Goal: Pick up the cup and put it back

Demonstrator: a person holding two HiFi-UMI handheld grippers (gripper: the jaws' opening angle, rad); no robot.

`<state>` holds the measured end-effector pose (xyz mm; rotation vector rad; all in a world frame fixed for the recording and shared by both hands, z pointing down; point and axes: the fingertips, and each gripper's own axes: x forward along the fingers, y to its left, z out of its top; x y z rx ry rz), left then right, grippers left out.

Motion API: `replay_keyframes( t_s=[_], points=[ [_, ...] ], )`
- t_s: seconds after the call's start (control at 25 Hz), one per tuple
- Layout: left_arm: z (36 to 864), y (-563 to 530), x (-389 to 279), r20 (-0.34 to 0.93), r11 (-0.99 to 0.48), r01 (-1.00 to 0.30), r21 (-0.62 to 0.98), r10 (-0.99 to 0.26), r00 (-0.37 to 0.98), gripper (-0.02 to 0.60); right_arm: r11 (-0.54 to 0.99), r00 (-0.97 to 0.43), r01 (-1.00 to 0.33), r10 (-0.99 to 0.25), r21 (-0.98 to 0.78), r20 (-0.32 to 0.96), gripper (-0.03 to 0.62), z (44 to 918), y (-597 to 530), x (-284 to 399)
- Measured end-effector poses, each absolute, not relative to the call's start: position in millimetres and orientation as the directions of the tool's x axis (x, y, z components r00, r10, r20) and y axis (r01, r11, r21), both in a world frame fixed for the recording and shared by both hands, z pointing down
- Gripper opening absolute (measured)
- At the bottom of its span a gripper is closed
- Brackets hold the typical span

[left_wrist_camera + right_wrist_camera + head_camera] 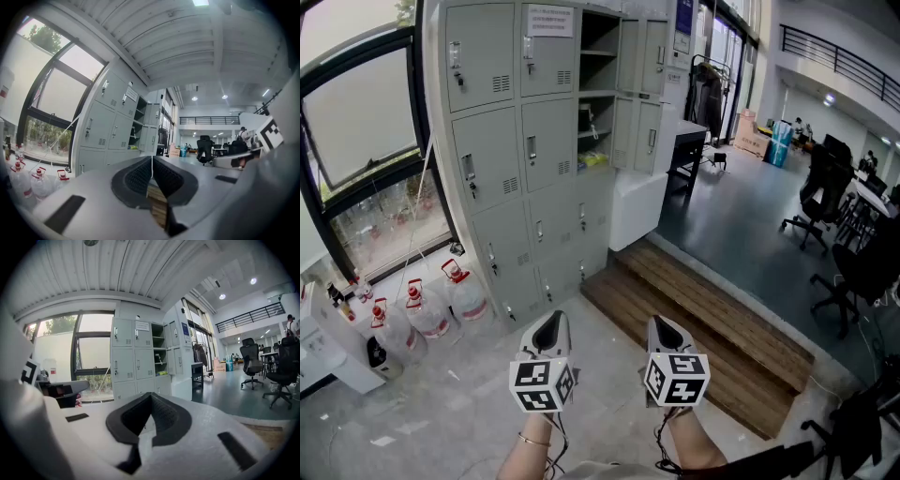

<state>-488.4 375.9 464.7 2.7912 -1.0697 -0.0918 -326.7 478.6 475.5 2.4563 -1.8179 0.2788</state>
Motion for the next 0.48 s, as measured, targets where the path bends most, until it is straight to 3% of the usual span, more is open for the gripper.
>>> replay_keyframes(
  t_s=[0.48],
  points=[
    [467.8,365.6,-499.7,0.001,-0.744,-0.651,0.152,-0.658,0.753,0.012,-0.322,0.305,-0.944,-0.935,-0.068,0.183,-0.008,477.1,470.7,-332.0]
  ],
)
